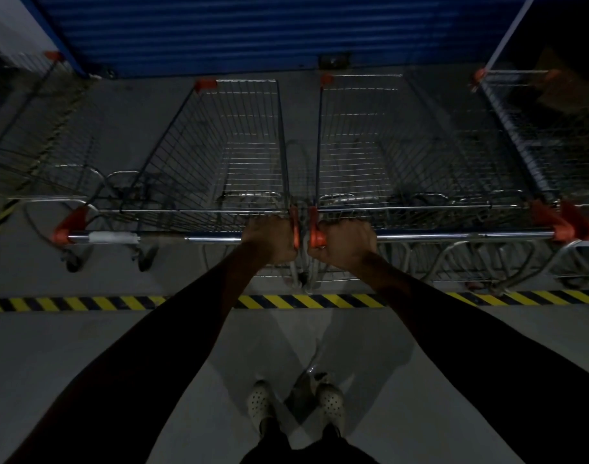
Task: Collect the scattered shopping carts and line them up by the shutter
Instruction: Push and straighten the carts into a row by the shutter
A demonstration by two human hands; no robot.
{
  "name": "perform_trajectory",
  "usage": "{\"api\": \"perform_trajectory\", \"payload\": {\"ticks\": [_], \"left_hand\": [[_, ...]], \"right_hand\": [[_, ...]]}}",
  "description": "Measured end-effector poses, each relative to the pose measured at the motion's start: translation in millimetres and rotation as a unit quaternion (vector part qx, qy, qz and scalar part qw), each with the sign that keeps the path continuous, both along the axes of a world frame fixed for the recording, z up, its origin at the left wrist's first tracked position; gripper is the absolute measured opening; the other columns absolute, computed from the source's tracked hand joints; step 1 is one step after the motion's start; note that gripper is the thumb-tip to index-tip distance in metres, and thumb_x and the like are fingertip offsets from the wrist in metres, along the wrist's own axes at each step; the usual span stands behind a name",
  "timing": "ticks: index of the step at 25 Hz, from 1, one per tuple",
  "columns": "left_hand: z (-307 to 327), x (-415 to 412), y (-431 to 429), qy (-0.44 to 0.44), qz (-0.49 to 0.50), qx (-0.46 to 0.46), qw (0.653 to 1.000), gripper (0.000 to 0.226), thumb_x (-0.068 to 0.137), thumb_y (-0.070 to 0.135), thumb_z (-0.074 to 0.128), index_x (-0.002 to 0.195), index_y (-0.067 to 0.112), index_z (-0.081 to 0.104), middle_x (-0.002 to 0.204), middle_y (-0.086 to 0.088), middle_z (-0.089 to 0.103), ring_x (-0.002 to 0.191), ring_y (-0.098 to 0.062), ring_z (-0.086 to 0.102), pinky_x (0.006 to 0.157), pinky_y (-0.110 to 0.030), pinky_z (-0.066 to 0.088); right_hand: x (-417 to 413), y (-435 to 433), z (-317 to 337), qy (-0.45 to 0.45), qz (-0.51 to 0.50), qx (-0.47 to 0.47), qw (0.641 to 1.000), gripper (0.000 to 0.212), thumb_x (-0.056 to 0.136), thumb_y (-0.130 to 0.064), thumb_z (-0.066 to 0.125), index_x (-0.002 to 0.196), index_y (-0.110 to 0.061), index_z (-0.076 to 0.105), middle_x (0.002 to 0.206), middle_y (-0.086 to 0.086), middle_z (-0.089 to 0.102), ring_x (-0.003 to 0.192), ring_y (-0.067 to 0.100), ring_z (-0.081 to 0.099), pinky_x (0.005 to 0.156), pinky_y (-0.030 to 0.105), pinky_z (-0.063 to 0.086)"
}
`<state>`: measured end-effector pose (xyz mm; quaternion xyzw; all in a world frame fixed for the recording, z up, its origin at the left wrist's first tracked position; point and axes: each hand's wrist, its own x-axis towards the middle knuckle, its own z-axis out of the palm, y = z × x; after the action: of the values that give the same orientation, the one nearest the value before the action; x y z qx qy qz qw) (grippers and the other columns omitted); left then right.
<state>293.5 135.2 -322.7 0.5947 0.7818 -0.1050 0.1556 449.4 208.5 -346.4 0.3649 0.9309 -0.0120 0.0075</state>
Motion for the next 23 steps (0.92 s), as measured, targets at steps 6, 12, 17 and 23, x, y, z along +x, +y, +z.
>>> {"api": "perform_trajectory", "payload": {"ticks": [6,12,17,23], "left_hand": [[-4,9,6,-0.025,0.012,-0.021,0.999,0.036,0.078,0.037,0.061,0.109,0.02,0.065,0.113,-0.007,0.066,0.104,-0.03,0.063,0.086,-0.04,0.053],[-4,12,4,-0.018,0.004,-0.019,1.0,0.037,0.08,0.037,0.061,0.111,0.017,0.065,0.115,-0.009,0.065,0.105,-0.03,0.062,0.088,-0.038,0.052],[-1,15,2,-0.018,0.005,-0.004,1.0,0.035,0.079,0.036,0.058,0.107,0.017,0.065,0.111,-0.008,0.066,0.103,-0.03,0.063,0.089,-0.042,0.052],[-2,15,-1,-0.028,0.006,0.01,1.0,0.028,0.076,0.033,0.065,0.1,0.018,0.067,0.101,-0.006,0.067,0.094,-0.027,0.064,0.082,-0.041,0.055]], "right_hand": [[2,-1,0,0.021,0.002,0.0,1.0,0.047,0.08,-0.065,0.054,0.097,-0.022,0.067,0.085,0.004,0.072,0.082,0.028,0.069,0.073,0.032,0.047],[5,-1,2,0.01,0.01,0.001,1.0,0.052,0.081,-0.068,0.052,0.103,-0.023,0.066,0.09,0.004,0.072,0.086,0.028,0.069,0.074,0.031,0.045],[9,-3,2,-0.003,0.017,0.014,1.0,0.05,0.082,-0.066,0.052,0.108,-0.025,0.064,0.092,0.002,0.072,0.088,0.026,0.068,0.077,0.033,0.046],[13,-2,0,0.014,0.028,-0.002,1.0,0.056,0.083,-0.064,0.053,0.122,-0.024,0.059,0.102,0.007,0.072,0.093,0.031,0.068,0.083,0.038,0.052]]}}
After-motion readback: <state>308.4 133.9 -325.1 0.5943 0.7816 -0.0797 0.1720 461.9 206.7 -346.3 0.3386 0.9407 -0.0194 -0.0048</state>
